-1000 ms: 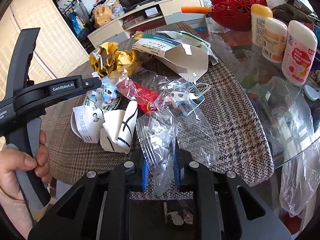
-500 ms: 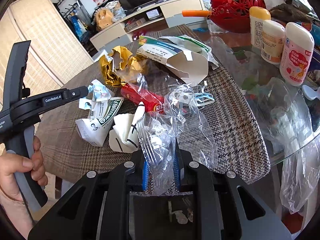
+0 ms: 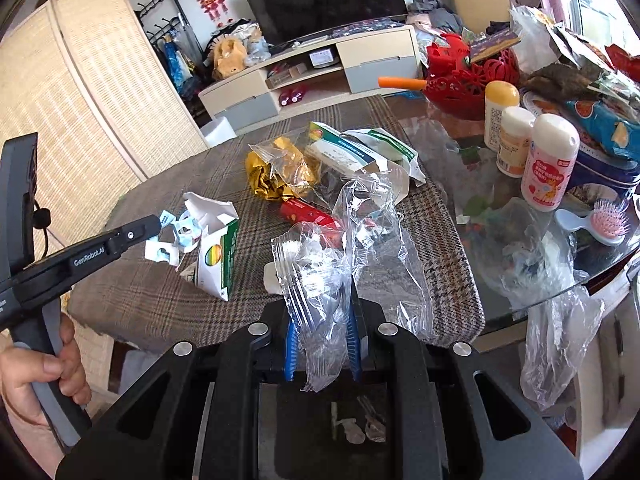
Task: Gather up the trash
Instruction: 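Carry both items down to the dark bin and open both tools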
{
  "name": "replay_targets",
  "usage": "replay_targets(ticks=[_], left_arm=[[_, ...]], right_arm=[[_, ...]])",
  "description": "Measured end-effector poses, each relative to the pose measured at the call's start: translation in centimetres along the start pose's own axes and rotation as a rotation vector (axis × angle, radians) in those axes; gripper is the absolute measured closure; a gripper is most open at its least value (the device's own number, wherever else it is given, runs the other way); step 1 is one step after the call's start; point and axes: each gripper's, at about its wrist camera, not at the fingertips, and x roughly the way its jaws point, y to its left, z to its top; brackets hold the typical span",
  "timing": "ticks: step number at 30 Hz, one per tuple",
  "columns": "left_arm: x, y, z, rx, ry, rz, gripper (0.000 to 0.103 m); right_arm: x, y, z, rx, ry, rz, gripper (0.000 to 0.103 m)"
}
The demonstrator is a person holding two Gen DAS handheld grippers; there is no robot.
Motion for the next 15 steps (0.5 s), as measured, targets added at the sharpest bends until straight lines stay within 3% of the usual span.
replay_targets(ticks=[4,15], left_arm=[[-2.4,0.0,-1.6,-0.013,-0.033,0.007,0.102],[-4.8,-0.8,-6.1,-0.022,0.011,-0.01,0.102]], right_arm=[[-2.2,0.1,-1.1,-0.001,-0.011,0.0,0.082],[-4.7,0.0,-4.5,0.025,0.016,0.036,0.082]])
